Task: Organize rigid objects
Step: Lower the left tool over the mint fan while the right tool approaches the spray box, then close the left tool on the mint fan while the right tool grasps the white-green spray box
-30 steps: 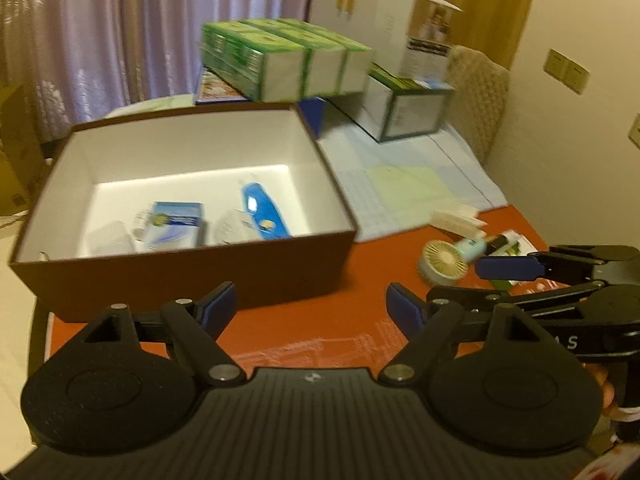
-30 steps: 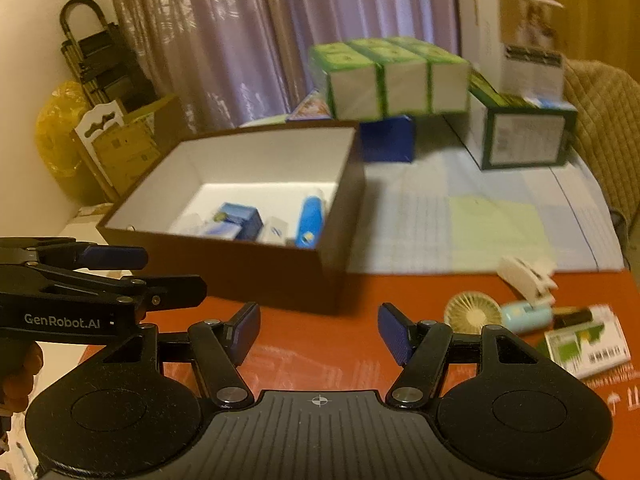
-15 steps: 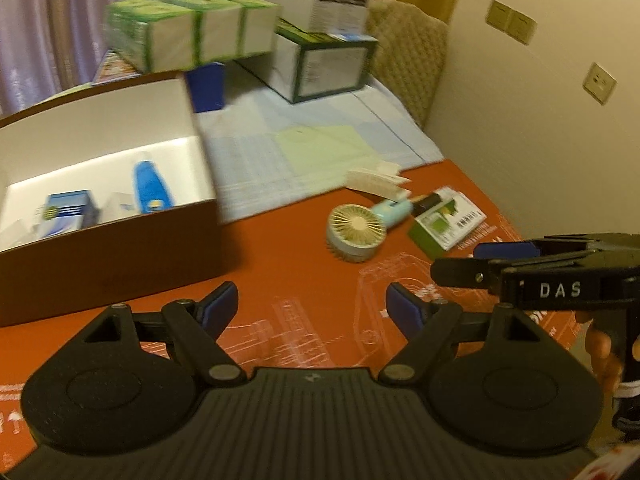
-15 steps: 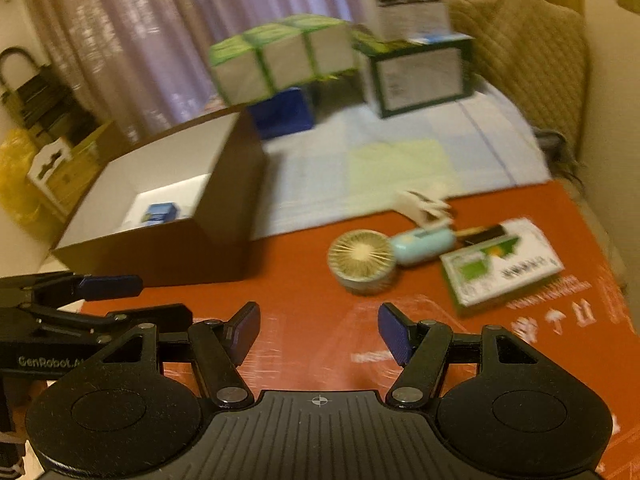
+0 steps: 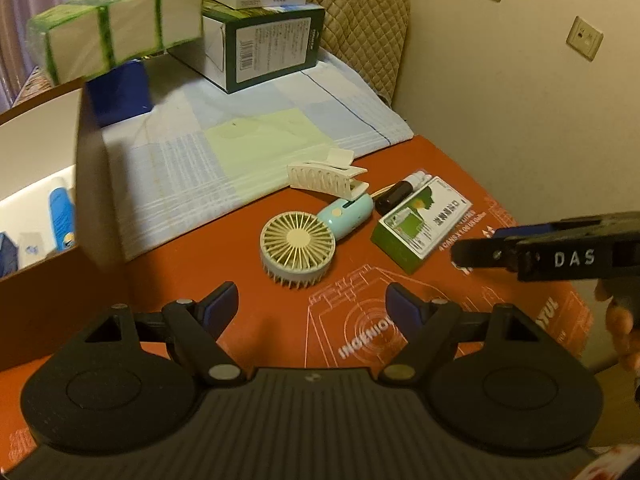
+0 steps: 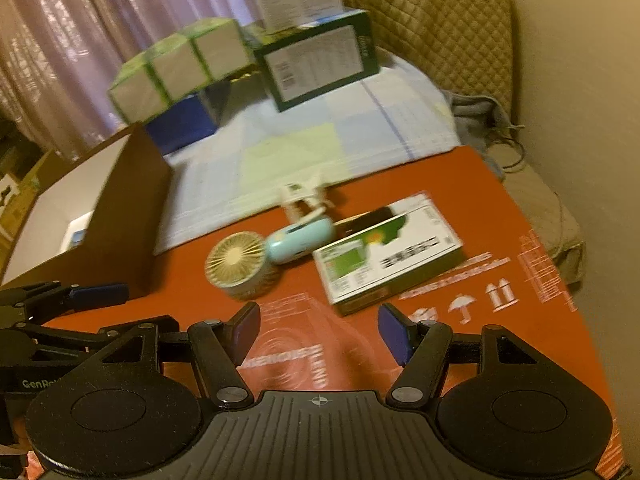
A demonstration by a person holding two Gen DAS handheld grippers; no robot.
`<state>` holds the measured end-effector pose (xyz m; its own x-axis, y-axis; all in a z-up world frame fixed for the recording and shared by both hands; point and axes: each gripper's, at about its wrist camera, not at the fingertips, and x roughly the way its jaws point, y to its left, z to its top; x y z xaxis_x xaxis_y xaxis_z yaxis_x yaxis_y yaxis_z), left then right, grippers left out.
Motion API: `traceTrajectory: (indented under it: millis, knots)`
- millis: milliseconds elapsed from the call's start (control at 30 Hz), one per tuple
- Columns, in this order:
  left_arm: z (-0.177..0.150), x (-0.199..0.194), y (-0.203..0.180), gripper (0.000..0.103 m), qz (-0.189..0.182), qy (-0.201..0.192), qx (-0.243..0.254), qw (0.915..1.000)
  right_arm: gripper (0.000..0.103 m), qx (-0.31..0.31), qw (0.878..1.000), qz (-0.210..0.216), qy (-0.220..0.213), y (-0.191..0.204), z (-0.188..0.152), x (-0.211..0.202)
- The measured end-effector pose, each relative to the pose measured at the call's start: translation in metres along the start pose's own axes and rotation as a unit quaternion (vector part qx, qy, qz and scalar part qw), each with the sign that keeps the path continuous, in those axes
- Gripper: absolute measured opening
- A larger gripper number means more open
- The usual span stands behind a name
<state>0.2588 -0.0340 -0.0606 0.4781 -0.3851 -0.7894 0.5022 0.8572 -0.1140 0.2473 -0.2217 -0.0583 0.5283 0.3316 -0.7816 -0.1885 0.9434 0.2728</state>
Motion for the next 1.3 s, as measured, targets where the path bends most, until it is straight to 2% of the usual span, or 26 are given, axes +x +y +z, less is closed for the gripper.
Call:
traceTrajectory:
  millis: [300,633,733,800,833,1133,1300]
  knots:
    - [0.022,0.056,-0.002,0.078,0.024,0.017,0.034,0.9990,0.062,0.017,0.999,-0.044,-0.008,-0.044,0.034,0.033]
    - [0.035,0.093,0.001,0.078,0.032,0.027,0.053,0.9977,0.062,0.027,0.998,-0.054,-0.001,-0.069,0.063,0.074]
    - [0.035,0.099,0.002,0.072,0.031,0.031,0.055,0.9975,0.062,0.027,0.998,-0.057,0.006,-0.070,0.064,0.083]
    - [0.034,0.101,0.003,0.062,0.026,0.033,0.052,0.9978,0.062,0.026,0.998,-0.061,0.009,-0.071,0.064,0.087]
    - [0.034,0.102,0.003,0.061,0.023,0.035,0.050,0.9978,0.062,0.025,0.998,-0.061,0.009,-0.072,0.063,0.088]
    - [0.017,0.091,0.001,0.060,0.025,0.032,0.046,0.9981,0.062,0.031,0.998,-0.059,0.018,-0.071,0.052,0.080]
    - [0.000,0.078,0.003,0.060,0.036,0.031,0.023,0.9986,0.061,0.033,0.998,-0.058,0.023,-0.069,0.040,0.069]
